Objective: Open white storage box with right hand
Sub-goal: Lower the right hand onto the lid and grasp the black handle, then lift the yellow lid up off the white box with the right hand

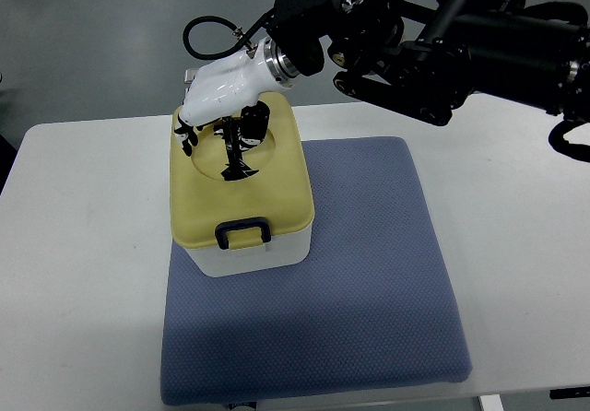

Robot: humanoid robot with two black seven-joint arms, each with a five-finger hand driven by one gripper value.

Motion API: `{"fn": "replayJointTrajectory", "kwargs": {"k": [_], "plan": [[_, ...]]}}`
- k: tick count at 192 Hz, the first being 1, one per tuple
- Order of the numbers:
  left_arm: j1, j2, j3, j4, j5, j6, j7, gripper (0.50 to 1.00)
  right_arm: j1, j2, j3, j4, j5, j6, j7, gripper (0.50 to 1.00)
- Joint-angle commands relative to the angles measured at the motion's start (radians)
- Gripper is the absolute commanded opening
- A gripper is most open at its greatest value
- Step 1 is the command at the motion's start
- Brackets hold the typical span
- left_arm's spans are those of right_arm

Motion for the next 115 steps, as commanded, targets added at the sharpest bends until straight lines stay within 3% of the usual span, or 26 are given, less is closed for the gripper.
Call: {"fn": "replayJointTrajectory", "kwargs": {"k": [1, 36, 70, 100, 115], "plan": [[0.0, 0.0, 0.002, 0.0, 0.0, 0.001, 0.001, 1.0, 0.0, 0.001, -0.013, 0.0, -0.005, 0.0, -0.003, 0.725], [0.0, 0.0, 0.002, 0.0, 0.0, 0.002, -0.001, 1.0, 0.003, 0.0, -0.019, -0.003, -0.023, -0.001, -0.004, 0.688], [0.0, 0.0, 0.002, 0.0, 0.0, 0.002, -0.001, 1.0, 0.007, 0.0, -0.027, -0.003, -0.023, -0.011, -0.004, 0.611], [0.0, 0.0, 0.002, 0.0, 0.0, 0.002, -0.001, 1.0, 0.007, 0.0, -0.048, -0.006, -0.023, -0.044, -0.006, 0.505], [0.0, 0.0, 0.002, 0.0, 0.0, 0.002, -0.001, 1.0, 0.007, 0.0, -0.048, -0.006, -0.023, -0.05, -0.007, 0.5]]}}
